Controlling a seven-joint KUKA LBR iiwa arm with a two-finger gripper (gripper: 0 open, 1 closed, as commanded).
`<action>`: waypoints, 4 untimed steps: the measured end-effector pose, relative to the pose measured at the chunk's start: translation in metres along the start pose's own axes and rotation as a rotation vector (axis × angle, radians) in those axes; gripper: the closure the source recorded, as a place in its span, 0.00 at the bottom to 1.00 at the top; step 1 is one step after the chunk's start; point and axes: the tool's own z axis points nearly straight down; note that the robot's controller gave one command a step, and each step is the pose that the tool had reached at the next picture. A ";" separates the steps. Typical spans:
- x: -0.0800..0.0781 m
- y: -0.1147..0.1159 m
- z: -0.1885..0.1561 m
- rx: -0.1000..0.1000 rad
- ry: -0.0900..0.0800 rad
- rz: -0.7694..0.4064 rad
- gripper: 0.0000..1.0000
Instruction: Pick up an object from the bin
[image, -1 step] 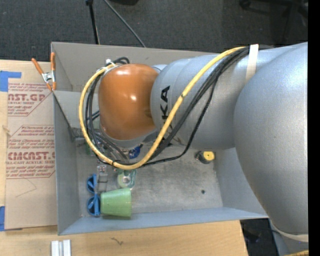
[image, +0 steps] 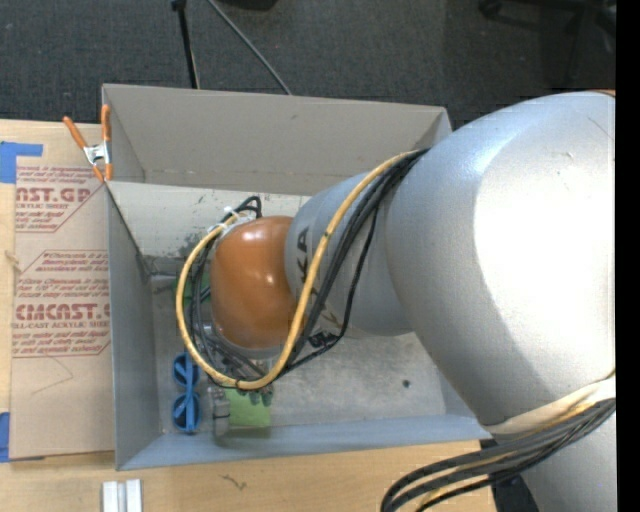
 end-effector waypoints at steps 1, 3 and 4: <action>-0.001 -0.001 -0.002 0.002 -0.004 -0.001 1.00; -0.004 -0.021 -0.152 0.002 -0.007 -0.296 0.00; 0.003 -0.054 -0.093 0.003 -0.001 0.022 0.00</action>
Offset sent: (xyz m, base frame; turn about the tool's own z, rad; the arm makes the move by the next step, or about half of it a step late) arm 0.0000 0.0000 0.0000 0.0000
